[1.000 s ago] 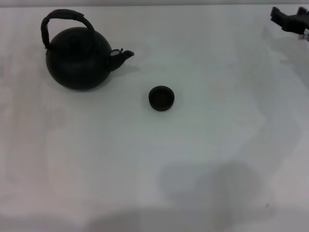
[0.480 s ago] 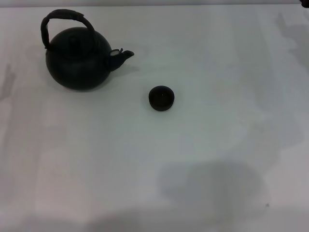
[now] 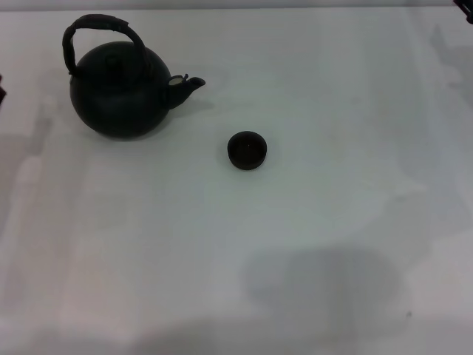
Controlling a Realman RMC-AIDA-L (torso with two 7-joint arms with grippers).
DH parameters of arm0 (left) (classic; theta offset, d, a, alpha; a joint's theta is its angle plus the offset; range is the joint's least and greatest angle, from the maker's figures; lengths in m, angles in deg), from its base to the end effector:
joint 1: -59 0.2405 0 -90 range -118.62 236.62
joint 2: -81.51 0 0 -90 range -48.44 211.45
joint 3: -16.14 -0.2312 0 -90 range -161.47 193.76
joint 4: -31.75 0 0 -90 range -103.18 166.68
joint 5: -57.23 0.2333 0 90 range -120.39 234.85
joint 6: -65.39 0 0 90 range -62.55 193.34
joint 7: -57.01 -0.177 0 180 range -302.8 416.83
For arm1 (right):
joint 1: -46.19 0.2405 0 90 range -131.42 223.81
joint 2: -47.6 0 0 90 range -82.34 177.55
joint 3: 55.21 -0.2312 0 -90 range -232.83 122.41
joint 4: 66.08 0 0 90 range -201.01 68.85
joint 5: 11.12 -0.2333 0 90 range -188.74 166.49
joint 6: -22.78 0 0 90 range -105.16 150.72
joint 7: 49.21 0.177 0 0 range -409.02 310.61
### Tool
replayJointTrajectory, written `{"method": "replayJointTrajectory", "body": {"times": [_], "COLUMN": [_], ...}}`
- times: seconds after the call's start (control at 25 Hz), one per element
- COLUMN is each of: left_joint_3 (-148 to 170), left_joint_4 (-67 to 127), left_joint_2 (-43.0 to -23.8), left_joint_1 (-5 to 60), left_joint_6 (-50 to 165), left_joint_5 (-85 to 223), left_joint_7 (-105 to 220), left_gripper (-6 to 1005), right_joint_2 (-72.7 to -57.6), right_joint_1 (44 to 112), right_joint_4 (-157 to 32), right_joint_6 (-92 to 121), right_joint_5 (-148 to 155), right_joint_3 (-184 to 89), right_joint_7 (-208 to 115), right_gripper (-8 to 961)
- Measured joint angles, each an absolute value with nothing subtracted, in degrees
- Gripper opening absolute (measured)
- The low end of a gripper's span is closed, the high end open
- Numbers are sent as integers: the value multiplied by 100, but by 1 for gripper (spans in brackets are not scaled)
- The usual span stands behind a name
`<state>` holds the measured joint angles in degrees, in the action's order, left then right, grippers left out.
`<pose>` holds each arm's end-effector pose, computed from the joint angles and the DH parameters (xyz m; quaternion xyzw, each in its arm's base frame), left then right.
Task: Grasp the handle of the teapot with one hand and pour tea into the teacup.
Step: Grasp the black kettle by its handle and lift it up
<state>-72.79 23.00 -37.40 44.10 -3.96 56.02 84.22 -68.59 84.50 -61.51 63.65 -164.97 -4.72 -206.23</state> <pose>-0.3714 0.3146 0.0061 -0.6542 -0.3244 -0.3393 0.5930 0.3466 0.4459 0.0211 -0.6632 0.3629 0.2296 0.6130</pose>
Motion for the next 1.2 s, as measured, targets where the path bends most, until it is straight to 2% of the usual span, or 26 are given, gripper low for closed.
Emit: {"method": "replayJointTrajectory", "body": {"times": [0.52, 1.2], "left_joint_3": [-7280, -7243], "left_joint_4": [2301, 2305], "left_joint_2": [-3716, -3743], "left_joint_1": [4157, 3766], "left_joint_6": [-361, 119], "left_joint_5": [6849, 6855], "left_joint_7": [8434, 8118], "left_gripper": [773, 757], "right_joint_2": [-6858, -6859], "right_joint_1": [8440, 8448], "right_joint_4": [-6160, -6234], "right_joint_6": [5878, 5874], "right_joint_5": [-16475, -16457], "right_joint_3": [-642, -633], "right_joint_7": [-20616, -20624], "right_gripper": [812, 812]}}
